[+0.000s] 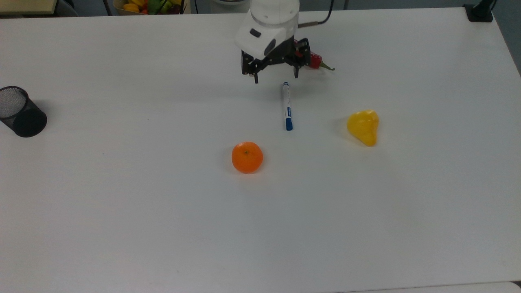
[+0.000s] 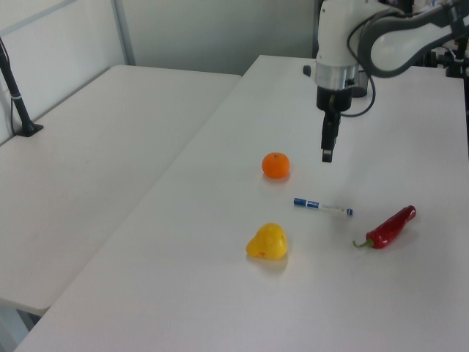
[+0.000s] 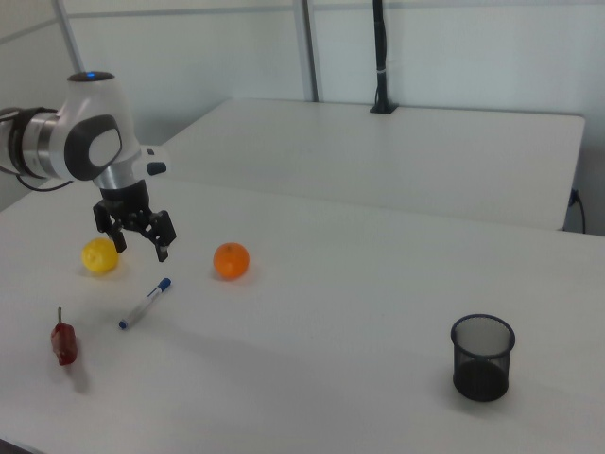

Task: Place marker
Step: 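Move the open gripper over the blue-capped white marker and lower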

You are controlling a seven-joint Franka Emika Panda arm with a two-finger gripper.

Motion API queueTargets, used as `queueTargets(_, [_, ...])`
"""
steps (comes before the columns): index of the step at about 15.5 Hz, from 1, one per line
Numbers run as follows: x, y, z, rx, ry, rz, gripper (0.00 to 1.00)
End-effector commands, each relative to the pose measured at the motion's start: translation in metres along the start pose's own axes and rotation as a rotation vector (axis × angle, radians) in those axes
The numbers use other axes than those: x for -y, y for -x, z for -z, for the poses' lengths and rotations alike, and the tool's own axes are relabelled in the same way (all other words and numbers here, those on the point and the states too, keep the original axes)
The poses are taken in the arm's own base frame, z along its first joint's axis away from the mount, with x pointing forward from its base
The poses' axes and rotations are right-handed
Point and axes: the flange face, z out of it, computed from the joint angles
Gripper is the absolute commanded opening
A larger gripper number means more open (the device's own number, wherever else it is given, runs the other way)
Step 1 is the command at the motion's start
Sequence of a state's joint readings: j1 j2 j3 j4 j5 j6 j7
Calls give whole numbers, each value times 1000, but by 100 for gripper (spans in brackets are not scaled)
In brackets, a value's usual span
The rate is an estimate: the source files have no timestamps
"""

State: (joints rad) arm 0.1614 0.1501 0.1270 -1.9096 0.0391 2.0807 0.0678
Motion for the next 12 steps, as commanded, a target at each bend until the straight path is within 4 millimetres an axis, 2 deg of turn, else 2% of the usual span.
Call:
queueTargets(1, [15, -6, -29, -17, 32, -19, 100])
queueTargets(4, [26, -9, -55, -10, 55, -19, 100])
queueTargets(7, [28, -14, -77, -11, 65, -29, 100])
queueTargets(10, [29, -18, -92, -20, 71, -14, 100])
queueTargets(12, [28, -18, -96, -17, 81, -7, 95])
